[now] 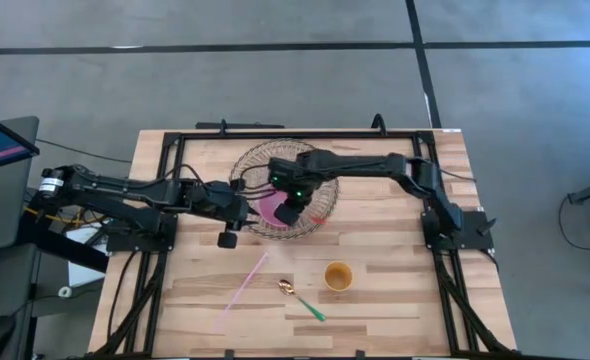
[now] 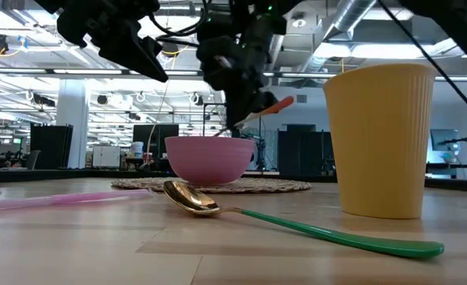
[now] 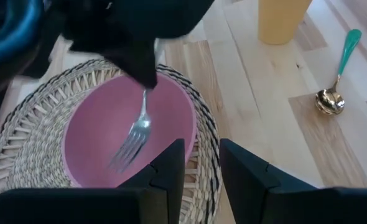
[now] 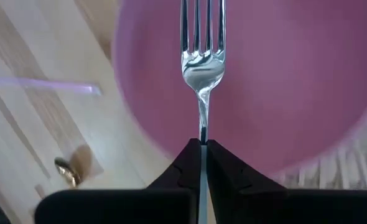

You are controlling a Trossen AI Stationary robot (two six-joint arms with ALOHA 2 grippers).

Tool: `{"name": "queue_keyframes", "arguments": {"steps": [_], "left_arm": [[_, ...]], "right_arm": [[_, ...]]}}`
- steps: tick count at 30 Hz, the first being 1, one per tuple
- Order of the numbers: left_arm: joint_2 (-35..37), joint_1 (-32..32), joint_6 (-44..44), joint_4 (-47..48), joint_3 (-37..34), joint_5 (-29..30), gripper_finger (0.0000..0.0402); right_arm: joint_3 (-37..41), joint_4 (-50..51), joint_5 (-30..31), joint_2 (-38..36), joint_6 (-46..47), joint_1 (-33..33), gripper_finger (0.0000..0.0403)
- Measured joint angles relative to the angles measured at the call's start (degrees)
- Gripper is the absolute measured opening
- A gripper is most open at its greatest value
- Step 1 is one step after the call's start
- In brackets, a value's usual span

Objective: Pick & Place Utensil
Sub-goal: Put the orange fork into the pink bowl

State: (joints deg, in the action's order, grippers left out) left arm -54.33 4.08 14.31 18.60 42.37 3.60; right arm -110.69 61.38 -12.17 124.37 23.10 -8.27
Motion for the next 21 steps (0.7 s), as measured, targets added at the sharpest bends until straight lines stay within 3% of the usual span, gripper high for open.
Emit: {"name": "queue_keyframes", "arguments": {"steps": [7,21], "left_arm": [[-0.01,-0.01,0.02,-0.06,0.00,0.00,0.0102],[-0.03,-0.01,0.02,0.25,0.00,-0.02,0.0102]], "right_arm": [[-4.62,1.98,-0.31,3.82,-3.32,-1.88,0.0014],[-4.36,2.63,-1.43,4.38,-3.72,-2.26,0.0014]]}}
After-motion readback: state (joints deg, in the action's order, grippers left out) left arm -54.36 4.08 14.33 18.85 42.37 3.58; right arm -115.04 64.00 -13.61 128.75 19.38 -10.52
